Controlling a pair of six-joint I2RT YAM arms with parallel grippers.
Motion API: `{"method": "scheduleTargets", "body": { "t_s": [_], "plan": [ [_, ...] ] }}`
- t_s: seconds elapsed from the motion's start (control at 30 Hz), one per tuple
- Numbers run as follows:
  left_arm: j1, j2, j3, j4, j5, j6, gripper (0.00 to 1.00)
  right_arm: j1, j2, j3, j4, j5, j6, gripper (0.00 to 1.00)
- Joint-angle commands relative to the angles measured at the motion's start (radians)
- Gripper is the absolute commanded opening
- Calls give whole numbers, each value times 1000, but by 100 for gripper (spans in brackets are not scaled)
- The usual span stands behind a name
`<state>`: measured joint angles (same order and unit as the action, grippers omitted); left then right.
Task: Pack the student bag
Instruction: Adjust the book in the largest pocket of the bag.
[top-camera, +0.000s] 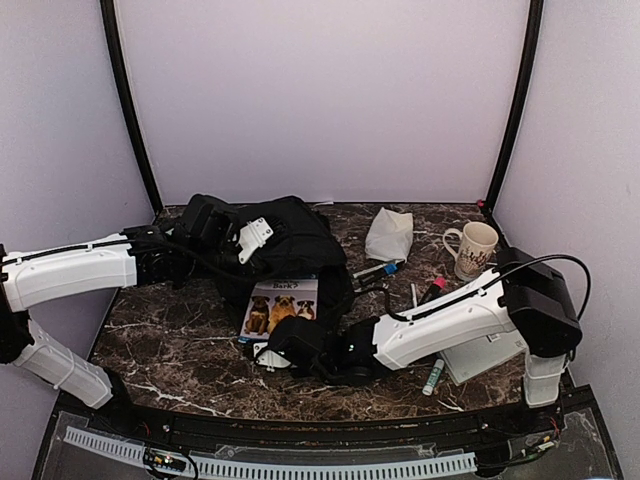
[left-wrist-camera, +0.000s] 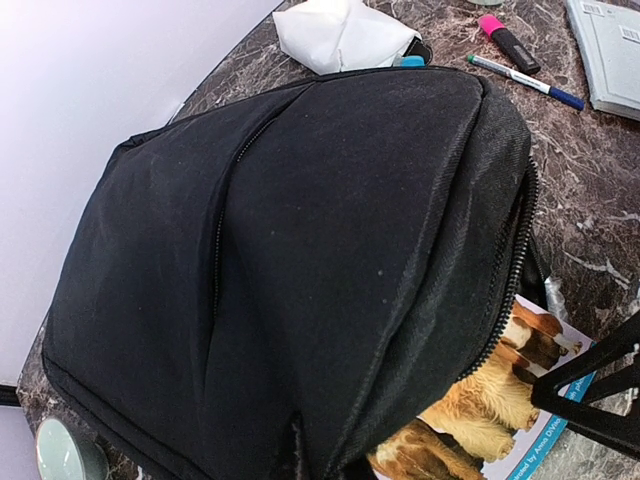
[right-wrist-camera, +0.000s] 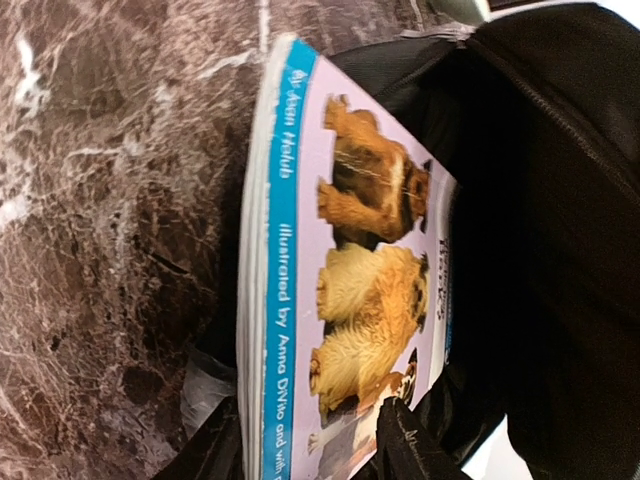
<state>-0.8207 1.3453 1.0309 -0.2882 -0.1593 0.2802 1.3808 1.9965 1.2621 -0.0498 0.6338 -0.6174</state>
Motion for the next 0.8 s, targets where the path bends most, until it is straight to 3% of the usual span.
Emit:
{"method": "scheduleTargets", "body": {
  "t_s": [0.0,0.27,0.53,0.67,0.77],
  "plan": [
    [5,-34,1,78,28,-9,0,-26,-77,-16,63,57,-17,40],
    [4,-35,-2,79,44,-8,0,-71,-87,-30,100,60,-74,26],
    [5,-43,-5,81,47,-7,0,-82,-85,-102,184,52,-204,0],
    [6,-44,-7,80,46,-6,0,-43,-100,-202,248,51,-287,0],
    [11,-43,-6,79,47,-7,0,13,-105,-325,459,105,-440,0]
  ]
}}
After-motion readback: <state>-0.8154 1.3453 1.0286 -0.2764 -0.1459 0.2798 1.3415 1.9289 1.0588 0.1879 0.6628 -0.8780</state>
